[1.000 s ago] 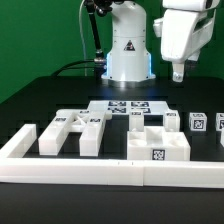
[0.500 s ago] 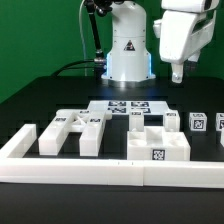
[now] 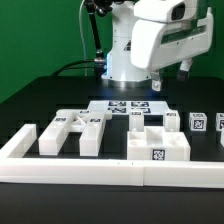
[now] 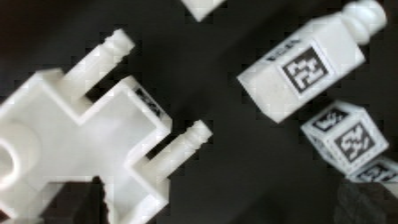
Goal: Assemble chair
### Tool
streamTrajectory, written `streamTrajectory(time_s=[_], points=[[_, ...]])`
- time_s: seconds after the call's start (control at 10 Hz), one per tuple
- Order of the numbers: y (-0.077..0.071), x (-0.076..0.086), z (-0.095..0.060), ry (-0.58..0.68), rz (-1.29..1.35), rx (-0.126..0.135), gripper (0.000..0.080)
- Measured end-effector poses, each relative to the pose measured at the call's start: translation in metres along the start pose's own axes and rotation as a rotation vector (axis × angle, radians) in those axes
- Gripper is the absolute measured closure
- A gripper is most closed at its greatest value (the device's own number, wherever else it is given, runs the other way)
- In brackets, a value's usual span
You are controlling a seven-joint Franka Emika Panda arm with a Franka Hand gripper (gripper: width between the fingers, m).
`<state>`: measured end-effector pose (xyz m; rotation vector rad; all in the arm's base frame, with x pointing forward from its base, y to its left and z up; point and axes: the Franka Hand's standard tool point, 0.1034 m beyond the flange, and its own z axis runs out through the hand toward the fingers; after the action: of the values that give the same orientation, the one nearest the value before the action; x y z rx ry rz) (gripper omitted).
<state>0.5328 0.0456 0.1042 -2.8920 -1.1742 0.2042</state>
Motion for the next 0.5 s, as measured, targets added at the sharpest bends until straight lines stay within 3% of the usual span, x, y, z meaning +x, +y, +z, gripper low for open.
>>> streamTrajectory(time_s=[0.4, 0.5], points=[[-0.0014, 0.0012, 0.0008, 0.0, 0.269, 0.003, 0.0149], [0.0047, 0.0048, 0.0038, -0.007, 0.374, 0.006, 0.0149]])
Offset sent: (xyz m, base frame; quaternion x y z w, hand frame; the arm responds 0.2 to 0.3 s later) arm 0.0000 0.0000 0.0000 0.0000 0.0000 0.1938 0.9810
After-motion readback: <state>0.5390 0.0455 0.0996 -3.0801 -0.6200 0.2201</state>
